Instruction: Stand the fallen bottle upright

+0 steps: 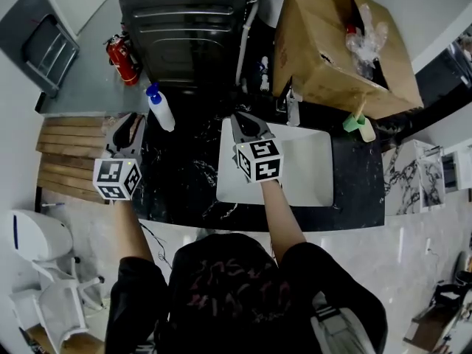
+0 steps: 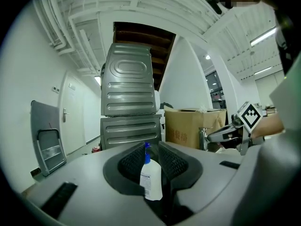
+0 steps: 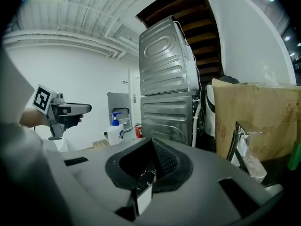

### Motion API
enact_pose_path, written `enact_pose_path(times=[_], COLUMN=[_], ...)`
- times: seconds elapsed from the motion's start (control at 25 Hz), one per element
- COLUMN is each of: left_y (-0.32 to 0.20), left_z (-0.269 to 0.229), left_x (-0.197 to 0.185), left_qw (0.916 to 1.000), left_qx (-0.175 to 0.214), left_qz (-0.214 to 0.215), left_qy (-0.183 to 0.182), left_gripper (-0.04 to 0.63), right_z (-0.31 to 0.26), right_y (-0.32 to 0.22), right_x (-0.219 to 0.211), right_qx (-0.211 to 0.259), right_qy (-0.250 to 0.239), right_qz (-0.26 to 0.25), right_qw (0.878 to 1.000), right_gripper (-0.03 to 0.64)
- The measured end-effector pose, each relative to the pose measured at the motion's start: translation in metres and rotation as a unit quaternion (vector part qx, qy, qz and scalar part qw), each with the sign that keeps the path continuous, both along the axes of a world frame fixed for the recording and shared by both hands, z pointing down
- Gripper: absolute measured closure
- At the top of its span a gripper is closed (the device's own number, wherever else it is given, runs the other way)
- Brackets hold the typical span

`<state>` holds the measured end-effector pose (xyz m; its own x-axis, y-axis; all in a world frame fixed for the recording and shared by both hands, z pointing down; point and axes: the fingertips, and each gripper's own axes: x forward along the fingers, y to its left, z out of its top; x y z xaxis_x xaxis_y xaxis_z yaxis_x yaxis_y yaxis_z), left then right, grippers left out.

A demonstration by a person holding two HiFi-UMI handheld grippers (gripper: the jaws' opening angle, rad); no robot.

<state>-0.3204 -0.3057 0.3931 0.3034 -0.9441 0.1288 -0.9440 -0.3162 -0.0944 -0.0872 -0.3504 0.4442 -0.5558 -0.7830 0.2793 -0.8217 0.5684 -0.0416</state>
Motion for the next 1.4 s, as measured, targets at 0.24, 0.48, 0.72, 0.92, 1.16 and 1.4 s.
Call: enact_pose_path(times=[0.24, 0.48, 0.72, 0.92, 1.16, 1.4], left_y=[0.03, 0.062, 0.092, 0.114, 0.131, 0.138], left_z=[-0.005, -0.008, -0.011, -0.013, -0.013, -0.012], left_x=[0.013, 0.023, 0.026, 0.033, 0.04, 0.049], left_qw=[0.9996, 0.9984, 0.9962, 0.9949, 0.9937, 0.9938], left_qx=[0.004, 0.006, 0.007, 0.008, 0.012, 0.009], left_qz=[-0.025, -0.055, -0.086, -0.1, -0.11, -0.11], left_qy=[-0.008, 0.003, 0.014, 0.011, 0.021, 0.017], left_gripper=[0.542, 0.573, 0.578, 0.578, 0.579, 0.58], right_z=[-0.017, -0.031, -0.042, -0.046, -0.05, -0.048], right_y=[0.019, 0.038, 0.058, 0.076, 0.089, 0.099], right_x=[0.003, 0.009, 0.015, 0.016, 0.025, 0.035], right_qx=[0.021, 0.036, 0.05, 0.059, 0.068, 0.067], right_qy=[-0.008, -0.017, -0.02, -0.017, -0.011, -0.007], right_qz=[-0.014, -0.026, -0.038, -0.049, -0.048, -0.043], right_qw=[1.0, 0.999, 0.998, 0.997, 0.996, 0.997], right_gripper=[0.606, 0.606, 0.606, 0.606, 0.607, 0.607])
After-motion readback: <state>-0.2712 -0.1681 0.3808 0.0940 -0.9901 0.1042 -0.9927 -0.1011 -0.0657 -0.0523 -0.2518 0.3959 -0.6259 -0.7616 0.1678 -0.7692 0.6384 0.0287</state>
